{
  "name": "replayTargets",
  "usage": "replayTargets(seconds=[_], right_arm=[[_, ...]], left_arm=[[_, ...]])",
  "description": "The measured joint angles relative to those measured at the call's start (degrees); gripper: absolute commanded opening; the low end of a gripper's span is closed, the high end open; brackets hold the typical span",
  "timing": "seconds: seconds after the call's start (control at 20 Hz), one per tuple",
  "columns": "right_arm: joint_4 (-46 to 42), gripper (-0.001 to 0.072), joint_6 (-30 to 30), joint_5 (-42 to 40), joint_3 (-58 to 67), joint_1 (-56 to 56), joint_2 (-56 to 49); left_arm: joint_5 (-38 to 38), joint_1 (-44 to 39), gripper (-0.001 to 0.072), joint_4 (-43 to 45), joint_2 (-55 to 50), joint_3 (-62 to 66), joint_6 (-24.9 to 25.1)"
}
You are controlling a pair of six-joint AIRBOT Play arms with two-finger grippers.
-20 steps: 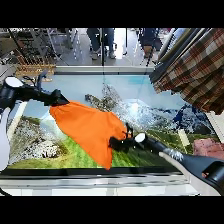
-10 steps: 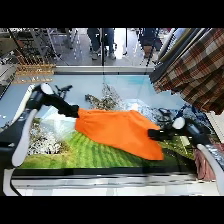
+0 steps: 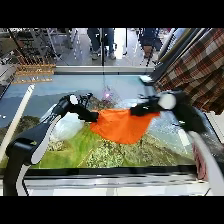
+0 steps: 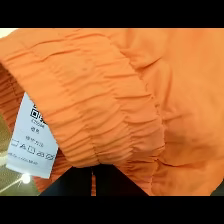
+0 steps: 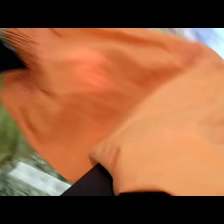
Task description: Fold the clothes and pants, and hang the long-sleeved shirts on hangers.
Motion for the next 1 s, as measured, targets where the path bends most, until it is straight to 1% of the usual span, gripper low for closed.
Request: replayTargets(seconds=[0.15,0.2,0.25,0.3,0.35,0.4,0.45,0.55,0.65,0.8,0.9,1.0], right_arm=[[0.8,0.0021,1.2,-1.7,8.8,7.5,-12.1],[2.1,0.0161,1.4,-1.6,11.0,9.0,-16.1],[3.8,0.0336,1.6,-0.9,12.5,9.9,-19.1],[5.3,0.0384,1.7,0.5,13.9,10.5,-21.6],[6.6,0.0386,1.8,1.7,15.4,10.6,-23.0],[7.1,0.0418,1.9,3.5,17.4,10.0,-23.6],[7.3,0.0470,2.1,5.4,19.6,9.0,-23.6],[7.2,0.0532,2.1,8.5,23.4,5.8,-21.3],[6.4,0.0571,2.3,11.0,25.6,1.4,-18.1],[6.8,0.0566,3.1,16.2,24.8,-5.4,-14.8],[8.1,0.0565,3.6,17.5,20.1,-9.1,-13.5],[10.5,0.0565,3.7,16.3,13.0,-11.5,-12.5]], left_arm=[[-2.0,1.3,0.0011,0.1,1.1,0.0,-2.0],[-3.0,2.3,0.0012,0.2,2.0,0.0,-2.7],[-4.8,3.8,0.0012,0.4,3.2,0.0,-3.5],[-6.7,5.5,0.0012,0.6,4.4,0.0,-4.2],[-8.4,7.5,0.0011,1.2,5.8,0.0,-5.0],[-10.0,9.5,0.0012,1.9,7.0,0.0,-5.6],[-11.6,11.6,0.0012,2.2,8.3,0.0,-6.2],[-13.4,15.1,0.0011,2.6,10.5,0.0,-6.7],[-14.7,17.2,0.0012,3.0,12.1,0.0,-6.9],[-15.5,18.7,0.0012,3.1,13.5,0.0,-6.6],[-15.8,19.0,0.0012,3.1,14.1,0.0,-6.4],[-16.4,19.2,0.0012,3.1,14.5,0.0,-5.7]])
